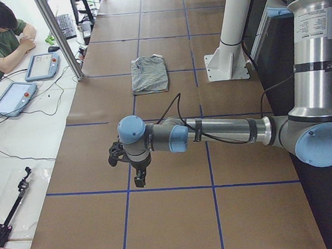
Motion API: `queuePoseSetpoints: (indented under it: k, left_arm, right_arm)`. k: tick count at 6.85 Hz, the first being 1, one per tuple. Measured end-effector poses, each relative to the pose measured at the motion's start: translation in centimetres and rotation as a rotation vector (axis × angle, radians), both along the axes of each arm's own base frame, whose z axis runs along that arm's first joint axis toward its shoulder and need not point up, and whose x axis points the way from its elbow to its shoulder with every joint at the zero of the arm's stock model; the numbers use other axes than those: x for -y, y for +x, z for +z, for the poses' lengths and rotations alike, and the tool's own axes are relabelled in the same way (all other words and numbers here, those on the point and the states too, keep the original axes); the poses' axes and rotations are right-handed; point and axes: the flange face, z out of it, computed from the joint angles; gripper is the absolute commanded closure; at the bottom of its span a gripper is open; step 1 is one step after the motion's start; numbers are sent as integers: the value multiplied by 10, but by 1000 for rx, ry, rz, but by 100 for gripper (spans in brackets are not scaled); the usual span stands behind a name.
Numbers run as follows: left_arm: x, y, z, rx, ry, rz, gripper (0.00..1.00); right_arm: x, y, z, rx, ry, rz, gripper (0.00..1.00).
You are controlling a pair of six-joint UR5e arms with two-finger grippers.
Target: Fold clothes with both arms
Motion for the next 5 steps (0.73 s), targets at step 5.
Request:
queuePoseSetpoints:
  k: [5]
  left_arm:
    - [1, -4, -5, 53, 19, -9, 0]
  right_arm:
    - [0, 0, -1, 3, 3, 0, 0]
